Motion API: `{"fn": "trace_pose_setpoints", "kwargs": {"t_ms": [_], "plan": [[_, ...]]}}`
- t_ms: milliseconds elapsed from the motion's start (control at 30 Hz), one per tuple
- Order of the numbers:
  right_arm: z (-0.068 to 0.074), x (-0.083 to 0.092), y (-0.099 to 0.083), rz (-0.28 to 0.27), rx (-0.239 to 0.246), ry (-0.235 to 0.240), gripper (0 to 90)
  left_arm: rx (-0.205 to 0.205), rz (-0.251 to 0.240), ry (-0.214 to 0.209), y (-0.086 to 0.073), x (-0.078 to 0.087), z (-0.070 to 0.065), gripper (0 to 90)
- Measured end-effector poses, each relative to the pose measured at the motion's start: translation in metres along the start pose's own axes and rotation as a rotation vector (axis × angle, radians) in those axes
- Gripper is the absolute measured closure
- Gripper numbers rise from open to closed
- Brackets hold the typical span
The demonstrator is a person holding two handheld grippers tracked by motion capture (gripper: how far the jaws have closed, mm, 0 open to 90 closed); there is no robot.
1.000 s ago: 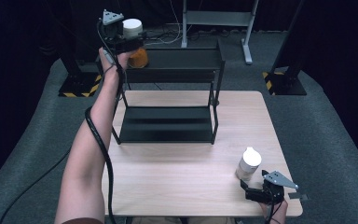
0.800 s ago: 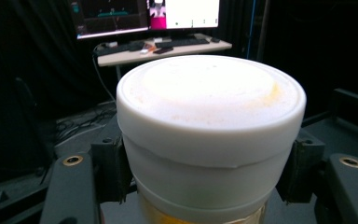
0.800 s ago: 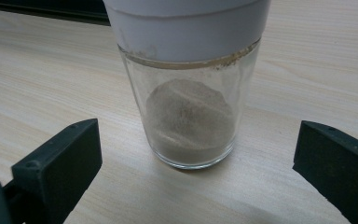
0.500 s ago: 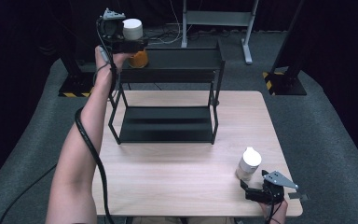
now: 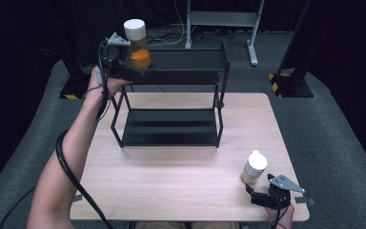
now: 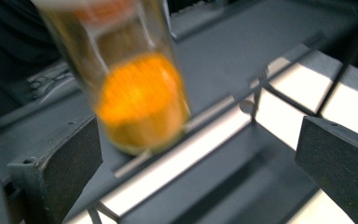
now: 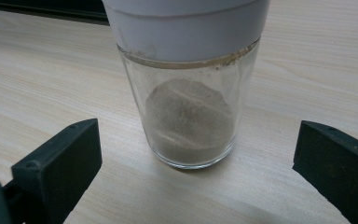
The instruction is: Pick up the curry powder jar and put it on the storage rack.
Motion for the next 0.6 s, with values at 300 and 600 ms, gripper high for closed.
{"fn": "trace_pose_setpoints", "kwargs": {"t_ms": [300,600], "plan": [[0.0,0.0,0.0,0.004,-0.005,0.001,0.0,-0.031,0.076,-0.046,-0.053,-0.011,-0.016,0.0],[0.0,0.0,0.0,0.004,-0.005,0.001,0.0,-0.042,0.157,-0.117,-0.111,-0.024,-0.041,0.0]]}}
Point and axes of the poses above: each handheld gripper's, and its own axes: x roughly backward along the jaws, y roughly out of its top, z roughly to its left, the point moved 7 cm from there along -x, roughly forward along the jaws, and after that the axes turned 5 degrees about y, right-handed, at the moved point
